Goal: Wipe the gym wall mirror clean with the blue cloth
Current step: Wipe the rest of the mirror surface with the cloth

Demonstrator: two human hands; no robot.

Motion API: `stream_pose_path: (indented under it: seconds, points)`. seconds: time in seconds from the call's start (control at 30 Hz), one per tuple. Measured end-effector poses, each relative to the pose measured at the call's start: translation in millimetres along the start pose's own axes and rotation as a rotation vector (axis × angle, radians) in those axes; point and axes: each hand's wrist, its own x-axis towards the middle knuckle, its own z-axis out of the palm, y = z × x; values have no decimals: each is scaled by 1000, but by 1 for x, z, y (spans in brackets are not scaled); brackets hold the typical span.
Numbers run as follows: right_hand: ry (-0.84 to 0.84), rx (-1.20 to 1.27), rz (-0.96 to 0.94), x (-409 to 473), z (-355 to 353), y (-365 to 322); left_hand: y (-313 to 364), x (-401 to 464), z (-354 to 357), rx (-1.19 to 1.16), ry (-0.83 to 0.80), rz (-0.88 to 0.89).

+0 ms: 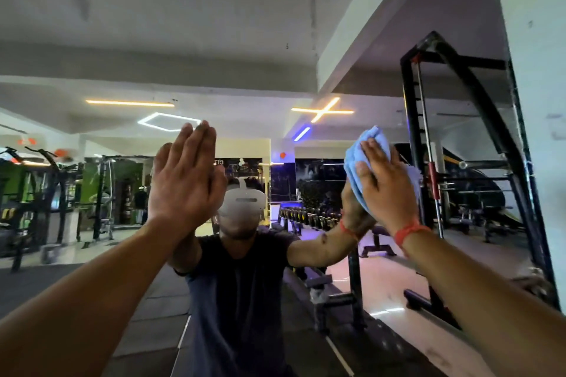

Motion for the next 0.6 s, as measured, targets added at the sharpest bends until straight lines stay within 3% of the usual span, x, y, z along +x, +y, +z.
stream_pose_path:
  seconds: [0.07,0.17,0.23,0.33,0.43,0.53,0.6]
  points:
    - [-6,61,63,-32,19,-30,2,-1,-2,-7,-12,-6]
    - [-213,66,-345,-64,13,-38,4,-1,-3,-20,-21,-11]
    - [-322,-9,-477,-50,-1,-14,9,-2,-4,-44,-24,-37]
    - [-256,-102,-325,-35,-6,3,27,-4,-4,-90,-29,-60]
    - [-102,47,-137,-58,14,-27,49,-19,-2,-130,-129,117]
    - [-119,138,-318,-83,31,-59,62,-43,2,-220,-199,278]
    - [-196,187,-502,-79,33,-70,62,-53,1,-361,-167,264]
